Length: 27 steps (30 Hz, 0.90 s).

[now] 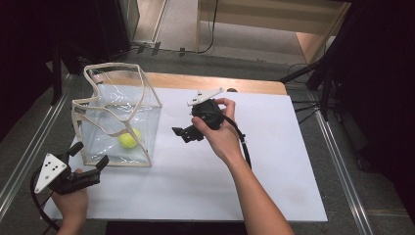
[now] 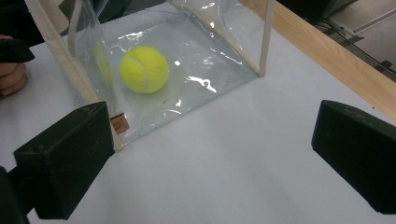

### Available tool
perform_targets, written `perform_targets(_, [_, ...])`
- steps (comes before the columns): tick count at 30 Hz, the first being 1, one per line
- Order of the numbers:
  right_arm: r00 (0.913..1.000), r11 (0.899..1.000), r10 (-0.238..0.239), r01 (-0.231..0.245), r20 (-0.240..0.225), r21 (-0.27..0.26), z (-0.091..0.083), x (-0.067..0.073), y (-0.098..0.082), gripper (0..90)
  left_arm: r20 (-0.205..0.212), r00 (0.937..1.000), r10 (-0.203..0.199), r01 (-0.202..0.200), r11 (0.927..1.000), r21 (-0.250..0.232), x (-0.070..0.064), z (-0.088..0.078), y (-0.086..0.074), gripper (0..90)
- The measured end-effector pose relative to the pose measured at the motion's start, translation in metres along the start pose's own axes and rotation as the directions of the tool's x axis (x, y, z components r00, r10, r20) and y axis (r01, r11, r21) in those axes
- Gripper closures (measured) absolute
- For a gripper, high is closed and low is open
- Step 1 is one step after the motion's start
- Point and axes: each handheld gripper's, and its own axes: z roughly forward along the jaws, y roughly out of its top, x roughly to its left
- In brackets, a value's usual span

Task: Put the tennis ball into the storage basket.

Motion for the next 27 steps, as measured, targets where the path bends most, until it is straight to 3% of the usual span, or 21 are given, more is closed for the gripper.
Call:
perform_targets(7, [0.9997,0.999,0.025,-0.025,0.007,-0.034,0.004,-0.003,-0.024,0.0,0.0,1.0,0.002,-0.002,1.0,0.0,0.0,0.0,0.0,5.3])
perform_targets(17, [0.9984,0.998,0.053,-0.052,0.019,-0.043,0.014,-0.005,-0.056,0.0,0.0,1.0,0.0,0.0,1.0,-0.002,0.0,0.0,0.0,5.4])
perform_targets(27, [0.9944,0.994,0.096,-0.094,0.043,-0.062,0.012,-0.008,-0.092,0.0,-0.001,1.0,0.002,-0.002,1.0,-0.001,0.0,0.0,0.0,5.4])
